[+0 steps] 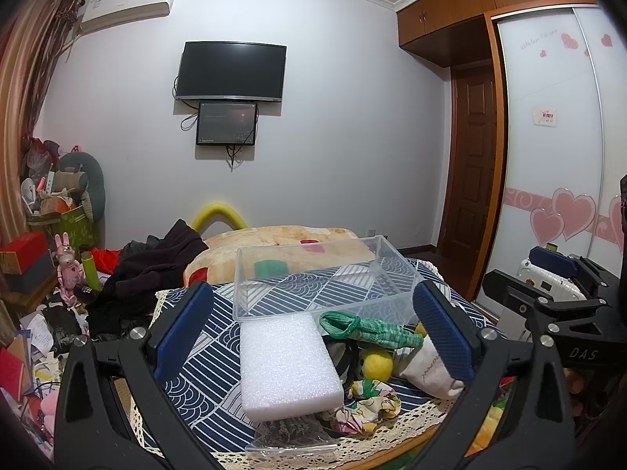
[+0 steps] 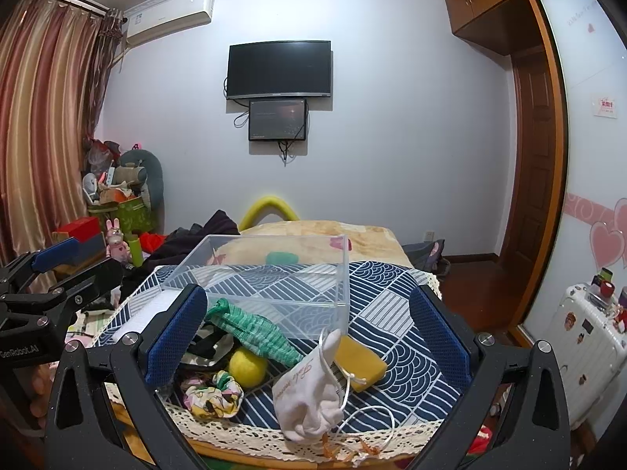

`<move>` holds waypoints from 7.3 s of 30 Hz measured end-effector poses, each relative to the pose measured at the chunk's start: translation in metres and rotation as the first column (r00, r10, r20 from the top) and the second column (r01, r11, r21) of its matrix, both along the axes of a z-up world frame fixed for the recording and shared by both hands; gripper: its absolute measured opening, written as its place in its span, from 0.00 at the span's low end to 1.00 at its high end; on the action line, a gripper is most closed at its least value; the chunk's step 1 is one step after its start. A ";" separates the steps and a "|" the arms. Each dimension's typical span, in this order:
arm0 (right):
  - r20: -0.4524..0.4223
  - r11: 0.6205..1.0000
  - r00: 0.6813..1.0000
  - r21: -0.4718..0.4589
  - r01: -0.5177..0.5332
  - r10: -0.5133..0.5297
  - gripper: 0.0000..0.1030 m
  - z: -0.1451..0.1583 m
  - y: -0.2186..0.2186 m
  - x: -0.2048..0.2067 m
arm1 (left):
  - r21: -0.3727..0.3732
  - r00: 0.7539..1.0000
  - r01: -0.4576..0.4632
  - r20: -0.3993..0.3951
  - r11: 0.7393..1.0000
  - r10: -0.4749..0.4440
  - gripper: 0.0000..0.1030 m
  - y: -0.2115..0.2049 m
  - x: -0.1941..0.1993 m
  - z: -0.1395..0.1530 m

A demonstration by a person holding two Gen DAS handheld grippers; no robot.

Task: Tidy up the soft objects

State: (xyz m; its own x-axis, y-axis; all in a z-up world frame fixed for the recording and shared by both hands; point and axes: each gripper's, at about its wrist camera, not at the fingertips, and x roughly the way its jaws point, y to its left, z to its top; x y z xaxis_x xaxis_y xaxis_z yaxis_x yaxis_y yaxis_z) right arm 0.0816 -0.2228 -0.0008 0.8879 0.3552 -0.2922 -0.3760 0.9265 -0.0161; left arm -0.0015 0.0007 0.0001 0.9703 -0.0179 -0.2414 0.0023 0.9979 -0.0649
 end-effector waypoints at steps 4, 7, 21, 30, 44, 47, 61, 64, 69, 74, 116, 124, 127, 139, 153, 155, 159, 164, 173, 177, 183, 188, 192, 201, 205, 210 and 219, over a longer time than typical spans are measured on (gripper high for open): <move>0.001 1.000 1.000 0.000 -0.002 0.002 1.00 -0.001 0.001 -0.001 | 0.000 1.000 0.000 0.001 1.000 0.000 1.00 0.000 0.000 0.000; 0.003 1.000 1.000 0.003 -0.002 0.002 1.00 0.002 0.003 -0.005 | 0.001 1.000 0.000 0.001 1.000 0.000 1.00 0.000 0.000 -0.001; 0.001 1.000 1.000 0.007 -0.008 0.008 1.00 0.002 0.002 -0.006 | 0.001 1.000 0.000 0.001 1.000 0.000 1.00 0.000 -0.001 0.000; 0.000 1.000 1.000 0.008 -0.008 0.008 1.00 0.003 0.002 -0.006 | -0.001 1.000 -0.001 0.001 1.000 0.001 1.00 0.000 -0.001 0.000; 0.004 1.000 1.000 0.007 -0.020 0.020 1.00 0.002 0.004 -0.008 | -0.001 1.000 -0.001 0.002 1.000 0.001 1.00 0.000 -0.001 -0.001; 0.002 1.000 1.000 0.010 -0.021 0.021 1.00 0.002 0.003 -0.006 | -0.001 1.000 -0.001 0.001 1.000 0.001 1.00 0.000 -0.001 -0.001; -0.085 0.999 0.996 -0.044 -0.013 0.009 1.00 -0.033 -0.002 0.013 | -0.016 0.989 0.012 -0.146 1.000 -0.014 1.00 0.005 0.029 -0.039; -0.129 0.997 0.992 -0.070 -0.009 0.000 1.00 -0.048 -0.006 0.019 | -0.033 0.975 -0.009 -0.222 0.999 0.001 1.00 0.010 0.041 -0.058; -0.203 0.998 0.979 -0.054 -0.021 0.010 0.98 -0.061 -0.018 0.029 | -0.090 0.957 -0.047 -0.288 0.995 0.020 1.00 0.020 0.057 -0.074; -0.269 0.995 0.960 -0.052 -0.091 0.074 0.74 -0.069 -0.015 0.032 | -0.120 0.947 -0.043 -0.321 0.992 0.002 1.00 0.024 0.064 -0.085; -0.039 0.998 0.998 0.034 -0.048 0.049 0.19 0.003 0.001 0.079 | -0.122 0.988 0.000 -0.154 0.993 -0.018 0.79 0.055 0.105 -0.015; -0.001 0.997 0.997 0.022 -0.074 0.074 0.19 0.015 0.027 0.099 | -0.126 0.976 0.027 -0.210 0.992 -0.053 0.79 0.057 0.149 -0.014; -0.019 0.996 0.995 0.010 -0.093 0.093 0.19 0.010 0.034 0.108 | -0.139 0.966 0.029 -0.251 0.990 -0.064 0.79 0.058 0.168 -0.022; -0.235 0.982 0.963 -0.096 -0.161 0.135 0.19 -0.037 0.063 0.142 | -0.068 0.902 0.026 -0.428 0.997 -0.053 0.79 0.043 0.224 -0.050; -0.379 0.966 0.918 -0.171 -0.193 0.116 0.24 -0.054 0.068 0.167 | 0.020 0.867 0.088 -0.494 0.996 -0.067 0.85 0.015 0.234 -0.058; -0.372 0.967 0.921 -0.169 -0.189 0.116 0.32 -0.051 0.063 0.164 | 0.008 0.863 0.091 -0.499 0.996 -0.075 0.86 0.017 0.232 -0.057; -0.329 0.972 0.938 -0.160 -0.174 0.114 0.47 -0.043 0.054 0.158 | 0.001 0.877 0.089 -0.474 0.996 -0.078 0.88 0.021 0.223 -0.050; -0.279 0.976 0.953 -0.145 -0.161 0.116 0.59 -0.028 0.045 0.148 | -0.001 0.898 0.095 -0.433 0.995 -0.086 0.92 0.024 0.206 -0.033; -0.173 0.983 0.978 -0.123 -0.138 0.115 0.69 -0.004 0.027 0.124 | 0.034 0.947 0.088 -0.314 0.996 -0.073 1.00 0.027 0.161 -0.003; -0.138 0.983 0.985 -0.137 -0.122 0.103 0.70 -0.005 0.020 0.112 | 0.018 0.943 0.098 -0.321 0.995 -0.088 1.00 0.030 0.145 -0.007; -0.127 0.983 0.989 -0.160 -0.091 0.071 0.74 -0.014 0.009 0.101 | 0.009 0.932 0.074 -0.357 0.997 -0.066 1.00 0.038 0.130 -0.030; -0.155 0.978 0.987 -0.193 -0.072 0.043 0.77 -0.030 -0.001 0.094 | -0.014 0.903 0.070 -0.424 0.997 -0.069 1.00 0.046 0.123 -0.058; -0.207 0.975 0.978 -0.212 -0.060 0.015 0.77 -0.049 -0.012 0.095 | -0.008 0.886 0.045 -0.461 0.999 -0.044 1.00 0.052 0.121 -0.080; -0.354 0.976 0.935 -0.211 -0.053 -0.025 0.76 -0.094 -0.019 0.118 | -0.062 0.870 0.045 -0.488 0.997 -0.070 0.76 0.050 0.127 -0.108; -0.380 0.981 0.925 -0.182 -0.060 -0.014 0.54 -0.099 -0.024 0.115 | -0.141 0.853 0.073 -0.504 0.987 -0.135 0.57 0.052 0.133 -0.113; -0.383 0.984 0.924 -0.163 -0.077 0.009 0.41 -0.098 -0.027 0.103 | -0.124 0.865 0.063 -0.487 0.990 -0.116 0.27 0.050 0.130 -0.112; -0.313 0.988 0.949 -0.129 -0.087 0.043 0.39 -0.076 -0.032 0.082 | -0.077 0.903 0.034 -0.424 0.996 -0.064 0.16 0.053 0.109 -0.094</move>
